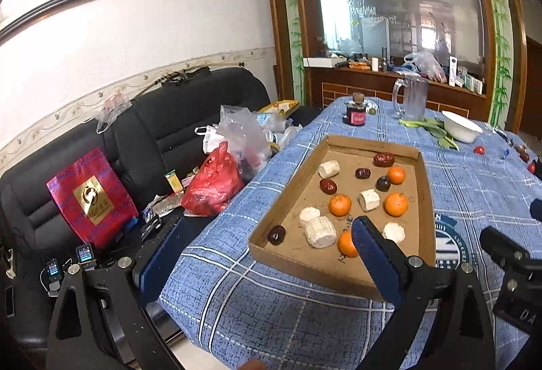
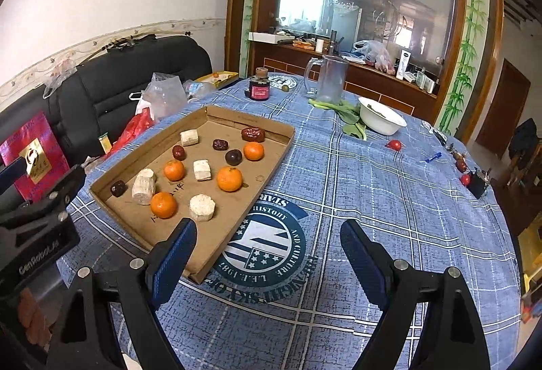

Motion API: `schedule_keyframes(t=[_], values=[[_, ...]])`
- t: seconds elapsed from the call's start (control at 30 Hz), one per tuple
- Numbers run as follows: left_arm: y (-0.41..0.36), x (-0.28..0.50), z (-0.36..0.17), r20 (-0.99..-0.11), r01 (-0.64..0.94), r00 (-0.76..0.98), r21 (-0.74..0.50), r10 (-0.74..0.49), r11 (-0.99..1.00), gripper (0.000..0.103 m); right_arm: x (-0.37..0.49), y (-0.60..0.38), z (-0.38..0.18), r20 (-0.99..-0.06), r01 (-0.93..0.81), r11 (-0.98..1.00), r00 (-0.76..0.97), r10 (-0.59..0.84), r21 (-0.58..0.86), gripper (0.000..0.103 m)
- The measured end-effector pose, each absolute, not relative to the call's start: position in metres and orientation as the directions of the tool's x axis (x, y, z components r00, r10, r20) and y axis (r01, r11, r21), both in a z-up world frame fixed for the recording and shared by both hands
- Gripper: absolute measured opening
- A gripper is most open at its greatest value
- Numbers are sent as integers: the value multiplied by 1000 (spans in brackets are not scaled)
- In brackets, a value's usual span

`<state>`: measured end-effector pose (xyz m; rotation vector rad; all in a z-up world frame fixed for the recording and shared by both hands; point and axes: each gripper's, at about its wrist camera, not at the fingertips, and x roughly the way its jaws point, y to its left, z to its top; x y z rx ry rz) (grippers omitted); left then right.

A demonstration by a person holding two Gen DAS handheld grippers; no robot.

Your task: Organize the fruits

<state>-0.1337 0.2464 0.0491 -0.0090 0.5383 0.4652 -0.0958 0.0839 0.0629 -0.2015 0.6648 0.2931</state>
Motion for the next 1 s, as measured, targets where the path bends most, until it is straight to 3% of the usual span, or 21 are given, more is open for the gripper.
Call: schedule_keyframes(t=[1.0], values=[[243, -129, 47, -530, -386, 770, 57, 356, 921, 97, -96, 73, 65, -633, -315, 945, 750, 189, -91, 90]])
